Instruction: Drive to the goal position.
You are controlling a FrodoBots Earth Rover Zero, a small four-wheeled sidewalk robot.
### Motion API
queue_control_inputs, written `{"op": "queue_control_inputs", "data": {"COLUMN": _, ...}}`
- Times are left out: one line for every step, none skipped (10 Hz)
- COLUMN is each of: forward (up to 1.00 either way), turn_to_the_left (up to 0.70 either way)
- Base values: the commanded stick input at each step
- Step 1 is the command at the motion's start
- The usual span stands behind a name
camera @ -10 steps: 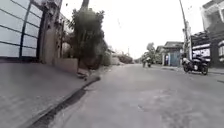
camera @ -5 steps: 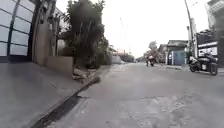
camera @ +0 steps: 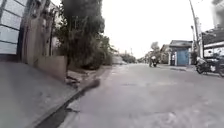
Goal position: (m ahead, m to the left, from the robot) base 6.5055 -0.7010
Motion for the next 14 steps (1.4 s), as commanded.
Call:
{"op": "queue_control_inputs", "data": {"forward": 1.0, "turn_to_the_left": 0.0}}
{"op": "queue_control_inputs", "data": {"forward": 1.0, "turn_to_the_left": 0.0}}
{"op": "queue_control_inputs", "data": {"forward": 1.0, "turn_to_the_left": 0.0}}
{"op": "queue_control_inputs", "data": {"forward": 1.0, "turn_to_the_left": 0.0}}
{"op": "queue_control_inputs", "data": {"forward": 1.0, "turn_to_the_left": 0.0}}
{"op": "queue_control_inputs", "data": {"forward": 1.0, "turn_to_the_left": 0.0}}
{"op": "queue_control_inputs", "data": {"forward": 1.0, "turn_to_the_left": -0.25}}
{"op": "queue_control_inputs", "data": {"forward": 1.0, "turn_to_the_left": -0.4}}
{"op": "queue_control_inputs", "data": {"forward": 1.0, "turn_to_the_left": -0.4}}
{"op": "queue_control_inputs", "data": {"forward": 1.0, "turn_to_the_left": -0.4}}
{"op": "queue_control_inputs", "data": {"forward": 1.0, "turn_to_the_left": -0.4}}
{"op": "queue_control_inputs", "data": {"forward": 1.0, "turn_to_the_left": -0.39}}
{"op": "queue_control_inputs", "data": {"forward": 1.0, "turn_to_the_left": 0.0}}
{"op": "queue_control_inputs", "data": {"forward": 1.0, "turn_to_the_left": 0.0}}
